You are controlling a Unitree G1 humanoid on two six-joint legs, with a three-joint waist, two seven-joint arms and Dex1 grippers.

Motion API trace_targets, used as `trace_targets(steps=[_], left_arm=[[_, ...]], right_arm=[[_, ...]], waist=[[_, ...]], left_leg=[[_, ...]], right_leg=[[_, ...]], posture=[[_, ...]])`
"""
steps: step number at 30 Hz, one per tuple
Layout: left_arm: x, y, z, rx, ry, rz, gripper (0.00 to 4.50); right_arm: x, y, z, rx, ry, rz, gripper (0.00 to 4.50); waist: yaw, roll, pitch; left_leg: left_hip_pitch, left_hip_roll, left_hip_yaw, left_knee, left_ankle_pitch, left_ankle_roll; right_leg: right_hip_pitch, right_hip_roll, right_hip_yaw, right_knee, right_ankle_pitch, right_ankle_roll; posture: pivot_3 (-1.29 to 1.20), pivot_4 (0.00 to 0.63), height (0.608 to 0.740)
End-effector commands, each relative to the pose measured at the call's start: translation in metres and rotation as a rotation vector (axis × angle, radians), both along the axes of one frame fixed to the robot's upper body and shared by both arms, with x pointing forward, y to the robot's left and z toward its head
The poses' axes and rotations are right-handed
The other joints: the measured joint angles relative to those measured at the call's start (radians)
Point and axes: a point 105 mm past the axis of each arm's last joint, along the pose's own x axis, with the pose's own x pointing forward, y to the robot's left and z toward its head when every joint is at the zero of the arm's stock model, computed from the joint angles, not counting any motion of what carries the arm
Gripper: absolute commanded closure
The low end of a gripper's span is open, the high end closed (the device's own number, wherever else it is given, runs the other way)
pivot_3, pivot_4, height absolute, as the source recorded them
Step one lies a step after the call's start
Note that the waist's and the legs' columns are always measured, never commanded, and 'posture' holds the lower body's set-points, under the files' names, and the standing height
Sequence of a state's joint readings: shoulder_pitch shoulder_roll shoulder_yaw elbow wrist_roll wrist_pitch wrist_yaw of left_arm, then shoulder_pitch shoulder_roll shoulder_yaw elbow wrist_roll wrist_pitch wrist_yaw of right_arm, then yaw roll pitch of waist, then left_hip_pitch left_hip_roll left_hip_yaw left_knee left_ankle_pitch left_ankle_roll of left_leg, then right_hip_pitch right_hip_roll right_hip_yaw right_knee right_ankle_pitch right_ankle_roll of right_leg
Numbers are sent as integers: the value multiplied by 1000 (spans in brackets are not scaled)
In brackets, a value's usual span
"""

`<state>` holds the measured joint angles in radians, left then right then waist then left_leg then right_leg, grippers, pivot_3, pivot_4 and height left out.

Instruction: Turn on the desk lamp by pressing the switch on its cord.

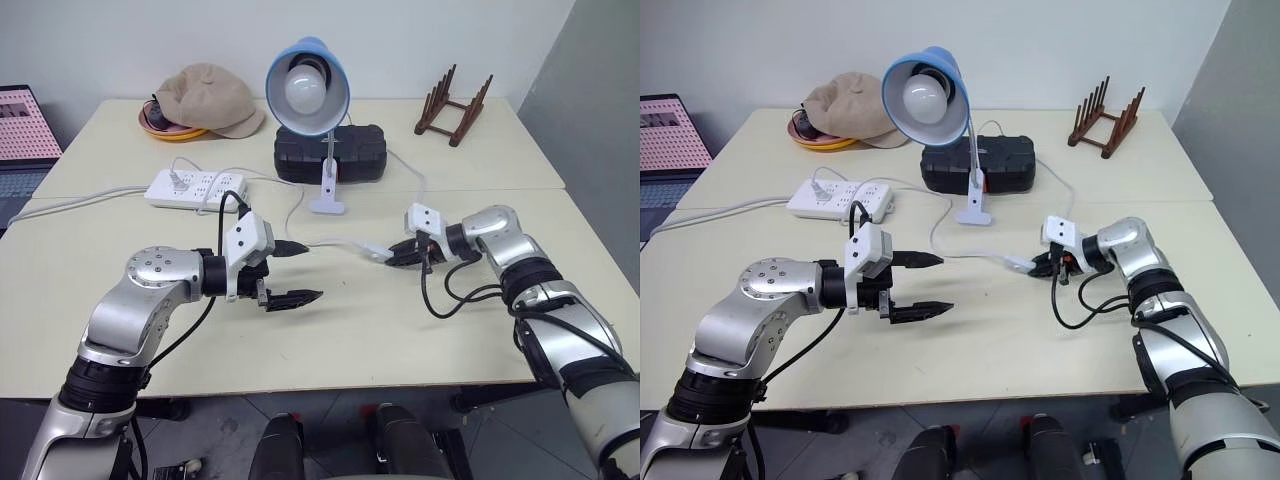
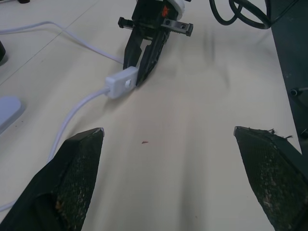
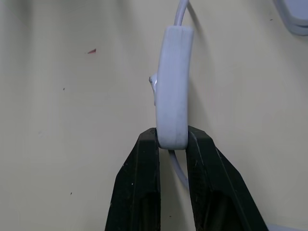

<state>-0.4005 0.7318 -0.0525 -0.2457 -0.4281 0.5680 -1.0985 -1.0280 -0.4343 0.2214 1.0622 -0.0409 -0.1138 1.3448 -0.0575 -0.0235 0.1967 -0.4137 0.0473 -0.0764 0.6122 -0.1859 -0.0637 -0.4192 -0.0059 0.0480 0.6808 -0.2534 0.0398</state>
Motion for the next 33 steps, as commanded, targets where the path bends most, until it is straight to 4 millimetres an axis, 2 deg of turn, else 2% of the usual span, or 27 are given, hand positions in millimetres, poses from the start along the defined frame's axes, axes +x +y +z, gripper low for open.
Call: trace_targets(steps=[1,4,8,12,14,18,25,33], left_arm=[[-6,0,9,-61,39,11,0],[-3,-1,12,-208,172,81,0],[1,-5,15,-438,401,137,0],[-3,-18,19,-516,511,66,0],[-6,-27,19,-485,518,7,0],[-4,-39,24,-471,512,-53,0],[-6,-51,34,-431,512,-171,0],[-4,-53,38,-431,499,-206,0]], right_arm=[[2,7,34,208,40,-41,4113],[-7,15,56,362,144,-54,4113],[-36,21,78,467,258,-29,4113],[-69,24,85,495,363,15,4113],[-87,27,85,477,405,59,4113],[-107,33,78,425,440,104,4113],[-114,36,71,389,434,109,4113],[-117,34,69,382,436,104,4113]], waist=[[0,0,0],[1,0,0],[3,0,0],[6,0,0],[7,0,0],[6,0,0],[1,0,0],[1,0,0]], left_leg=[[0,0,0,0,0,0],[0,0,0,0,0,0],[-1,0,-2,0,0,0],[-1,0,-3,1,0,0],[-1,0,-3,1,0,0],[-1,0,-3,1,0,0],[-1,0,-3,1,0,0],[-2,0,-2,1,0,0]], right_leg=[[0,0,0,0,0,0],[0,0,0,0,0,0],[0,0,-1,1,0,0],[0,0,-3,0,0,0],[1,0,-3,0,0,0],[1,0,-3,0,0,0],[0,0,-2,0,0,0],[0,0,-2,-1,0,0]], posture=[[0,150,740],[0,150,740],[0,150,740],[0,150,740],[0,150,740],[0,150,740],[0,150,740],[0,150,740]])
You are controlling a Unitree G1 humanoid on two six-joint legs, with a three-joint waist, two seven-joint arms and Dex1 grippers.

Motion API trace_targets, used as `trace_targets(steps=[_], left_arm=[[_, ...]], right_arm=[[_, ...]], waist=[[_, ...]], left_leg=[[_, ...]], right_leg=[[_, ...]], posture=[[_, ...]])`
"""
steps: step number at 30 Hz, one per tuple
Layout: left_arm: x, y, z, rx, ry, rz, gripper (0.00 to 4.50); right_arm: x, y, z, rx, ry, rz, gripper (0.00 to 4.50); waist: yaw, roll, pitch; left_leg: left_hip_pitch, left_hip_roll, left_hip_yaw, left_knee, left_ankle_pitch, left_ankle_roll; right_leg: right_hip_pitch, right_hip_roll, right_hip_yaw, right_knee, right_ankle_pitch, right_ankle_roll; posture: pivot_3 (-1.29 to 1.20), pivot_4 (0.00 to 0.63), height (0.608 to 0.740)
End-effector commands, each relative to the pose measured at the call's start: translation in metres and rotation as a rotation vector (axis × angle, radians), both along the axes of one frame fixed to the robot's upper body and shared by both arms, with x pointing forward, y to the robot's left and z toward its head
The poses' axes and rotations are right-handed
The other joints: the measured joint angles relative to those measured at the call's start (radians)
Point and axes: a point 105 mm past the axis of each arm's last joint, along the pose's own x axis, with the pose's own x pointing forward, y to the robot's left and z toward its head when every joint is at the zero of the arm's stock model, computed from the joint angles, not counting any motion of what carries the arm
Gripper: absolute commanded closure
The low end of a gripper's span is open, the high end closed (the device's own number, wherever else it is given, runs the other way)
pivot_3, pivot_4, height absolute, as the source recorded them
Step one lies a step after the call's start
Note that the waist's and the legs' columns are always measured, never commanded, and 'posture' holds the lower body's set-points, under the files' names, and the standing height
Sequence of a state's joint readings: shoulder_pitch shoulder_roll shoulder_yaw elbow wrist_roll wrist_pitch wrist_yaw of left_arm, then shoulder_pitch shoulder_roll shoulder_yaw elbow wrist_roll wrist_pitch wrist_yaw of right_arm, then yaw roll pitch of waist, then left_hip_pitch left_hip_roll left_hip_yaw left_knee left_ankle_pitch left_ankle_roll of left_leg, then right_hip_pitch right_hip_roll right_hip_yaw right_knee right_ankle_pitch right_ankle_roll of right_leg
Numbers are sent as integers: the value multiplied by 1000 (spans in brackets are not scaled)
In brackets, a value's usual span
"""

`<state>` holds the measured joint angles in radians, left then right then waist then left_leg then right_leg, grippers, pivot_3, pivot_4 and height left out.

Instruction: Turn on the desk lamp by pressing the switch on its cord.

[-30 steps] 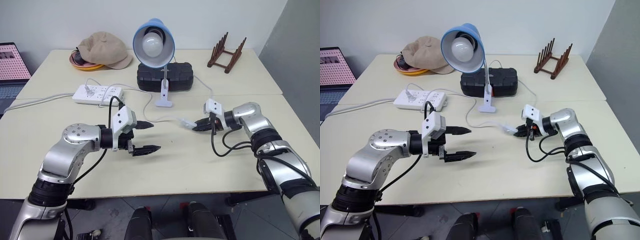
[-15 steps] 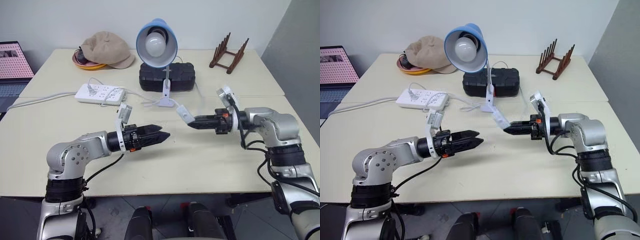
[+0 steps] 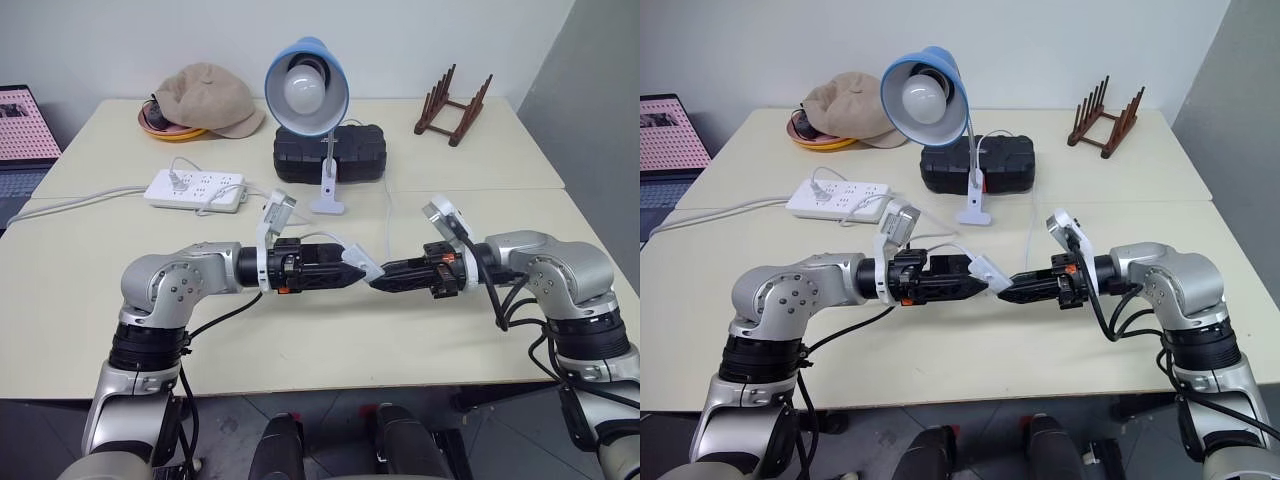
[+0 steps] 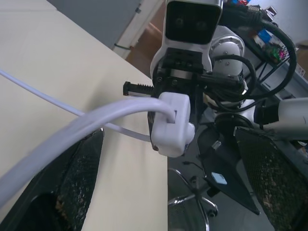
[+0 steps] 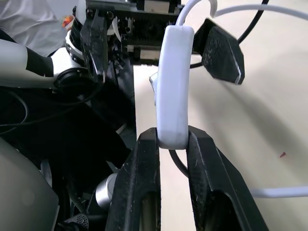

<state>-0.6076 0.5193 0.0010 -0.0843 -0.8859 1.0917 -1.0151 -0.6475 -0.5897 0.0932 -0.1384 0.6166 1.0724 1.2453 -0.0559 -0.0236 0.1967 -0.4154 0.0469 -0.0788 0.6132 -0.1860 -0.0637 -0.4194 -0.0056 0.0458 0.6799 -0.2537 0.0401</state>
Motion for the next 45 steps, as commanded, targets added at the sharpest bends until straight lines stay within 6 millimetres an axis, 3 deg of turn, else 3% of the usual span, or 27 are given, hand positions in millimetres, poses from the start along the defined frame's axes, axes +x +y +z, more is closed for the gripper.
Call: trace_targets(steps=[1,20,24,25,26,28,45], left_arm=[[-2,-3,12,-20,-59,-34,349],[-8,-5,11,-30,-64,-49,3941],[-10,-4,14,-52,-54,-71,4014],[-10,-4,14,-43,-57,-64,3314],[-9,-3,12,-33,-62,-56,3284],[-10,-3,10,-13,-55,-56,2757],[-15,-6,3,16,-54,-104,2757]], right_arm=[[-7,1,9,16,-42,33,4113],[-7,5,11,16,-41,53,4113],[-7,5,11,14,-42,53,4113],[-7,5,10,12,-43,53,4113],[-7,5,10,12,-43,54,4113],[-7,5,10,10,-43,53,4113],[-7,4,10,6,-45,60,4113]], waist=[[0,0,0],[0,0,0],[0,0,0],[0,0,0],[0,0,0],[0,0,0],[0,0,0]], left_leg=[[0,0,0,0,0,0],[0,0,0,0,0,0],[0,0,0,0,0,0],[0,0,0,0,0,0],[0,0,0,0,0,0],[0,0,0,0,0,0],[0,0,0,0,0,0]], right_leg=[[0,0,0,0,0,0],[0,0,0,0,0,0],[0,0,0,0,0,0],[0,0,0,0,0,0],[0,0,0,0,0,0],[0,0,0,0,0,0],[0,0,0,0,0,0]], posture=[[0,150,740],[0,150,740],[0,150,740],[0,150,740],[0,150,740],[0,150,740],[0,150,740]])
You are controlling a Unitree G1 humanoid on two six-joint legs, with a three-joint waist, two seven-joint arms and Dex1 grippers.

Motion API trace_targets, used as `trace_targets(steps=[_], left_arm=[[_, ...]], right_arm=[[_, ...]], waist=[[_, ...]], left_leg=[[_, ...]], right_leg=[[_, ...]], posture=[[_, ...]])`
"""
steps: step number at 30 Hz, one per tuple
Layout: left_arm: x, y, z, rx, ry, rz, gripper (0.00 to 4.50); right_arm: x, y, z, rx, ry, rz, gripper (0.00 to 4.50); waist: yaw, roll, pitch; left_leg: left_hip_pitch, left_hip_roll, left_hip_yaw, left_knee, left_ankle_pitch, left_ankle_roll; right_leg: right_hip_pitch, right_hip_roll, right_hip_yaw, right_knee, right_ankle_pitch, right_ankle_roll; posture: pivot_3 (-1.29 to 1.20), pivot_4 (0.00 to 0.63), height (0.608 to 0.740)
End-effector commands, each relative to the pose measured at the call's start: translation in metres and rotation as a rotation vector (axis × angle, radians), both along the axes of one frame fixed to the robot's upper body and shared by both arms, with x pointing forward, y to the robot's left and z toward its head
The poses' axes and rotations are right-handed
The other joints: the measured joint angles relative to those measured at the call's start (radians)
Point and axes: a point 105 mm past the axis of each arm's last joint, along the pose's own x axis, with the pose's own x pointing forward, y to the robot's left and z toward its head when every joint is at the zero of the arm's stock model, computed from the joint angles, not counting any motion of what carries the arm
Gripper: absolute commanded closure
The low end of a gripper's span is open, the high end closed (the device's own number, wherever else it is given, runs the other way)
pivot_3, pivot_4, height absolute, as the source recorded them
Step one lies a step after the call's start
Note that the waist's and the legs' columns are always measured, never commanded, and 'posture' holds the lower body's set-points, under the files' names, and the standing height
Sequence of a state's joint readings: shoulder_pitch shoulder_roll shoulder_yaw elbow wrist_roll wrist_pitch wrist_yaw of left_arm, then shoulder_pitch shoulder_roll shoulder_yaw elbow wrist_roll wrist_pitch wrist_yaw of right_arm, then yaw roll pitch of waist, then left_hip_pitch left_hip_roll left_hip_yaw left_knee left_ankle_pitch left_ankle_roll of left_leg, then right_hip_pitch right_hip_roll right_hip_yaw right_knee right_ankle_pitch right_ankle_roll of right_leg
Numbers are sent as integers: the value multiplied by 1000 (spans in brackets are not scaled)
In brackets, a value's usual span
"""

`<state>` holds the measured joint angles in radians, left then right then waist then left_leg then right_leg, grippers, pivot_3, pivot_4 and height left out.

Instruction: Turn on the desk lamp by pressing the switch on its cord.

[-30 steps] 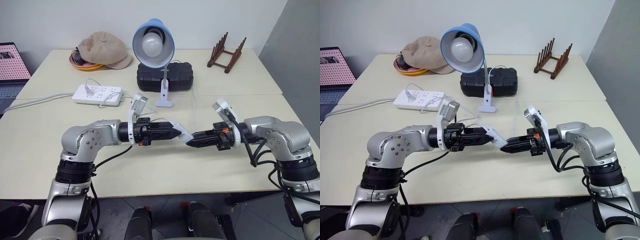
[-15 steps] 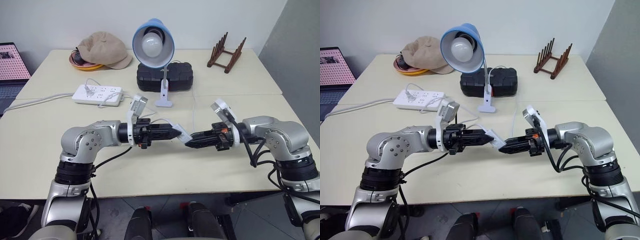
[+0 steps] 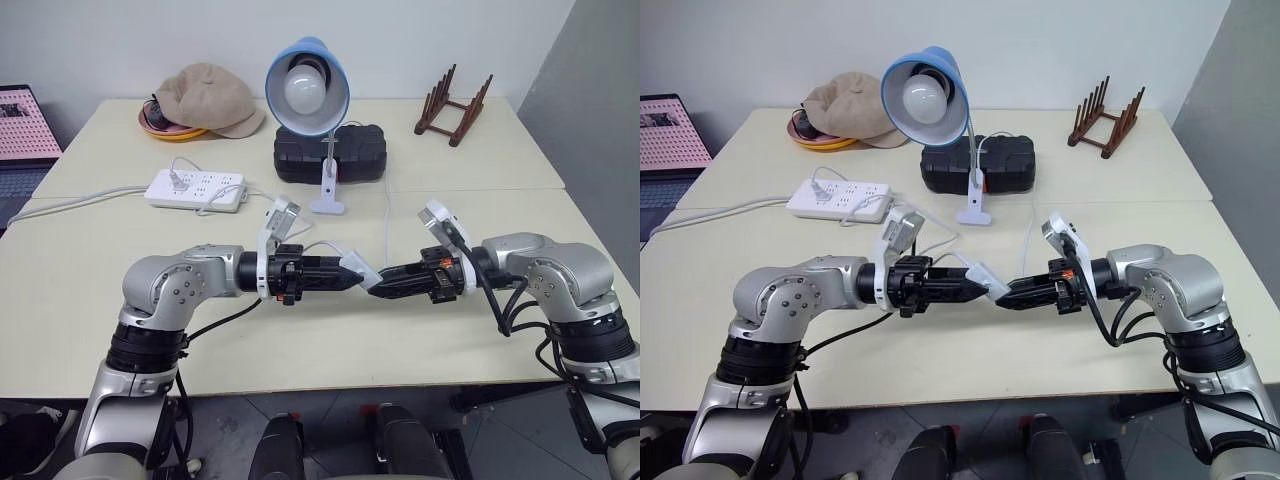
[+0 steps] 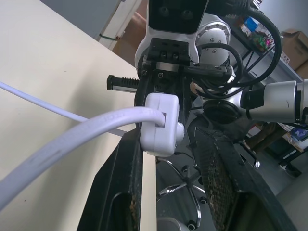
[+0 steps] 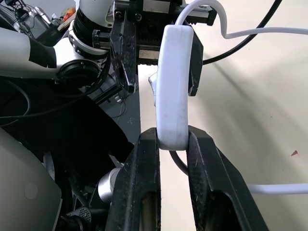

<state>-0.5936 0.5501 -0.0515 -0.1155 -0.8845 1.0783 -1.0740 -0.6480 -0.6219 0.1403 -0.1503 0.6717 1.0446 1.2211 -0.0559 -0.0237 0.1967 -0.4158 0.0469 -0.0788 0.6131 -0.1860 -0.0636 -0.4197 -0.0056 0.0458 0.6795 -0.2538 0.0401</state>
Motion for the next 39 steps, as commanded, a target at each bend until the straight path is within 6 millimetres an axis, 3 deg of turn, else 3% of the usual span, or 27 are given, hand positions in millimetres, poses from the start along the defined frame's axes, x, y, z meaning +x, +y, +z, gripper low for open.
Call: trace_targets(steps=[1,4,11,27,39], left_arm=[[-3,-2,8,-14,-48,-23,2757],[-2,-3,10,-33,-46,-24,2757],[-2,-1,14,-60,-33,-20,3918],[-7,0,25,-133,60,-49,3934],[-19,1,31,-171,168,-106,3935]], right_arm=[[-3,1,12,19,-39,29,4113],[-3,1,11,19,-38,31,4113],[-4,-1,9,10,-33,31,4113],[-3,-12,-11,-64,-55,23,4113],[-2,-14,-13,-68,-64,21,4113]], waist=[[0,0,0],[0,0,0],[0,0,0],[0,0,0],[0,0,0]], left_leg=[[0,0,0,0,0,0],[0,0,0,0,0,0],[0,0,0,0,0,0],[0,0,0,0,0,0],[0,0,0,0,0,0]], right_leg=[[0,0,0,0,0,0],[0,0,0,0,0,0],[0,0,0,0,0,0],[0,0,0,-1,0,0],[0,0,0,-1,0,0]], posture=[[0,150,740],[0,150,740],[0,150,740],[0,150,740],[0,150,740]])
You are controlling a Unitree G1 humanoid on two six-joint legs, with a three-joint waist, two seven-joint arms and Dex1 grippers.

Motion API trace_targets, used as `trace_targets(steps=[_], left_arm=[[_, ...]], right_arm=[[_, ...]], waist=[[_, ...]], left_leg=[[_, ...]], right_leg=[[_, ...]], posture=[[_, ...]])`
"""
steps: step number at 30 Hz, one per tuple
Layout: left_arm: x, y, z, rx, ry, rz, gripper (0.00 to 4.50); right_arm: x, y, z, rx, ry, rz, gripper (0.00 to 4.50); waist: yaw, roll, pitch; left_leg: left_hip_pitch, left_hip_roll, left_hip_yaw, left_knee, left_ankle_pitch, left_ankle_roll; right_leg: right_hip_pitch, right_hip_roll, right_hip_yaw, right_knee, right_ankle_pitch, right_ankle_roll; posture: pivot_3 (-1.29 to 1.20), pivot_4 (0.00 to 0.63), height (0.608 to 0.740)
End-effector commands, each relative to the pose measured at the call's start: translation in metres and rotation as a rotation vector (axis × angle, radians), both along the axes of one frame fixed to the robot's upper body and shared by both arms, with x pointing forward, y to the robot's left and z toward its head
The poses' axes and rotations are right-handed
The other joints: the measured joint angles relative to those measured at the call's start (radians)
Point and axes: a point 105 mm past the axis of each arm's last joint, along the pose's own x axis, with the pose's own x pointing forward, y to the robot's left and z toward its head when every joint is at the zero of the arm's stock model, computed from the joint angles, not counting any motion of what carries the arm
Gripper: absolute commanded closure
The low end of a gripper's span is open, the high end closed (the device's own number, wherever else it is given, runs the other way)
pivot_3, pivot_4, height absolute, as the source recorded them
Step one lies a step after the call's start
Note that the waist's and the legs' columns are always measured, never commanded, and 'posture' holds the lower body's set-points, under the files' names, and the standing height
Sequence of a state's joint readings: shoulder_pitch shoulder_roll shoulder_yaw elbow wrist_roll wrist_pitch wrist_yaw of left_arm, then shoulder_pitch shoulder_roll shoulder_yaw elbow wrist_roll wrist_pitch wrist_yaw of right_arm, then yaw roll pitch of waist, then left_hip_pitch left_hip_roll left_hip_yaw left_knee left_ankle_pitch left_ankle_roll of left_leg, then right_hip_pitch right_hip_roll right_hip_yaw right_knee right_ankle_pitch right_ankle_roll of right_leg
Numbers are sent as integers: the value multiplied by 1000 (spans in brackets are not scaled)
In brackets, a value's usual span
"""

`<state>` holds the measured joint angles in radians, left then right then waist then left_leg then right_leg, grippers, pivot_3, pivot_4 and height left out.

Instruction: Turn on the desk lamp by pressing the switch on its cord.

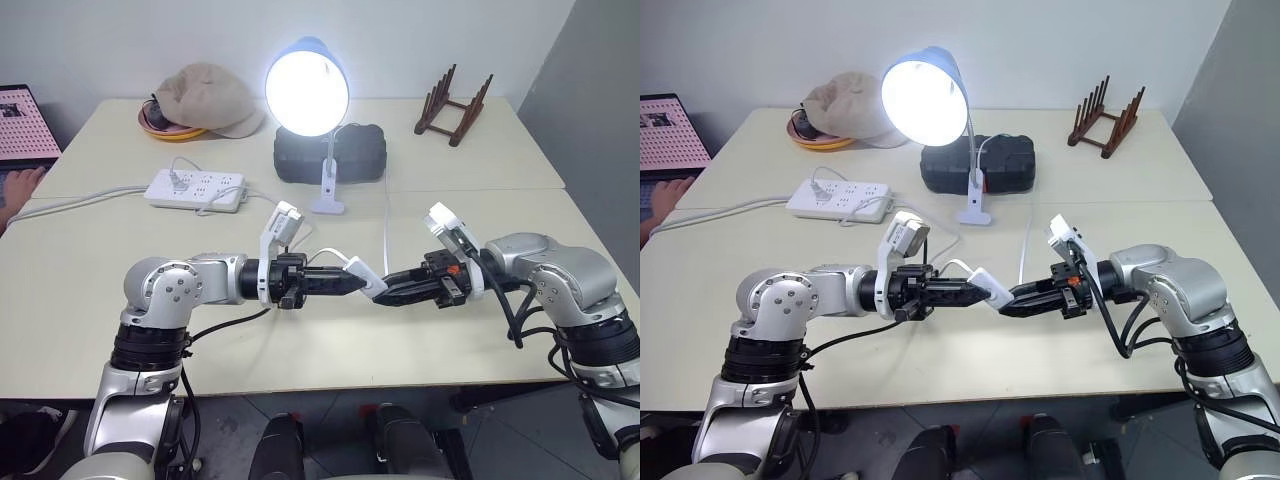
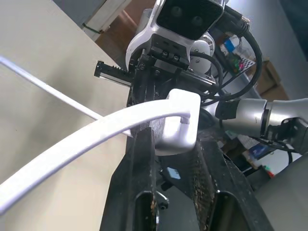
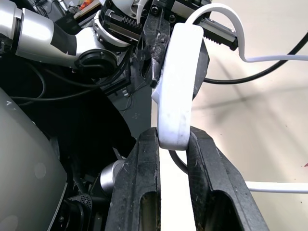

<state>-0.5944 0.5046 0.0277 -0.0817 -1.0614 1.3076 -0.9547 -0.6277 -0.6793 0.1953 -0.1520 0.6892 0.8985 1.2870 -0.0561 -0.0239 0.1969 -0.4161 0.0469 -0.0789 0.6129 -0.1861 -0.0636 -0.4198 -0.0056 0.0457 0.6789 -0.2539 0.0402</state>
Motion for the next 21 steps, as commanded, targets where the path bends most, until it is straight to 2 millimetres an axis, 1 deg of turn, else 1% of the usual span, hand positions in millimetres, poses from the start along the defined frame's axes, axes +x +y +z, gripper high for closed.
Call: trace_targets(steps=[1,2,4,5,6,11,12,13,14,20,21], left_arm=[[-11,2,30,-125,-62,-69,3935],[-12,1,30,-121,-64,-68,3935],[-4,0,25,-92,-68,-13,3935],[-5,0,26,-97,-69,-18,3935],[-4,1,26,-101,-68,-14,3233],[-5,5,27,-101,-59,-15,2400],[-5,6,26,-94,-61,-11,2135],[-5,7,25,-89,-63,-8,2001],[-5,8,25,-88,-60,-3,1760],[-5,24,17,-33,-75,61,699],[-5,27,16,-23,-80,73,441]], right_arm=[[6,-11,-12,-74,4,-71,4113],[6,-11,-12,-74,4,-71,4113],[6,-11,-11,-73,2,-73,4113],[6,-11,-11,-71,2,-74,4113],[7,-11,-11,-70,1,-75,4113],[7,-11,-10,-67,-1,-78,4113],[8,-11,-9,-65,-1,-79,4113],[8,-11,-8,-64,-2,-80,4113],[9,-11,-8,-63,-5,-81,4113],[18,-11,-3,-55,-27,-99,4113],[20,-11,-2,-56,-31,-103,4113]], waist=[[0,0,0],[0,0,0],[0,0,0],[1,0,0],[1,0,0],[0,0,0],[0,0,0],[0,0,0],[0,0,0],[-2,0,0],[-2,0,0]], left_leg=[[0,0,0,0,0,0],[0,0,0,0,0,0],[0,0,0,0,0,0],[0,0,0,0,0,0],[0,0,0,0,0,0],[0,0,0,0,0,0],[0,0,0,0,0,0],[0,0,0,0,0,0],[0,0,0,0,0,0],[0,0,0,0,0,0],[0,0,0,0,0,0]], right_leg=[[0,0,0,0,0,0],[0,0,0,0,0,0],[0,0,0,0,0,0],[0,0,0,0,0,0],[0,0,0,0,0,0],[0,0,0,0,0,0],[0,0,0,0,0,0],[0,0,0,0,0,0],[0,0,0,0,0,0],[0,0,0,0,0,0],[0,0,0,0,0,0]], posture=[[0,150,740],[0,150,740],[0,150,740],[0,150,740],[0,150,740],[0,150,740],[0,150,740],[0,150,740],[0,150,740],[0,150,740],[0,150,740]])
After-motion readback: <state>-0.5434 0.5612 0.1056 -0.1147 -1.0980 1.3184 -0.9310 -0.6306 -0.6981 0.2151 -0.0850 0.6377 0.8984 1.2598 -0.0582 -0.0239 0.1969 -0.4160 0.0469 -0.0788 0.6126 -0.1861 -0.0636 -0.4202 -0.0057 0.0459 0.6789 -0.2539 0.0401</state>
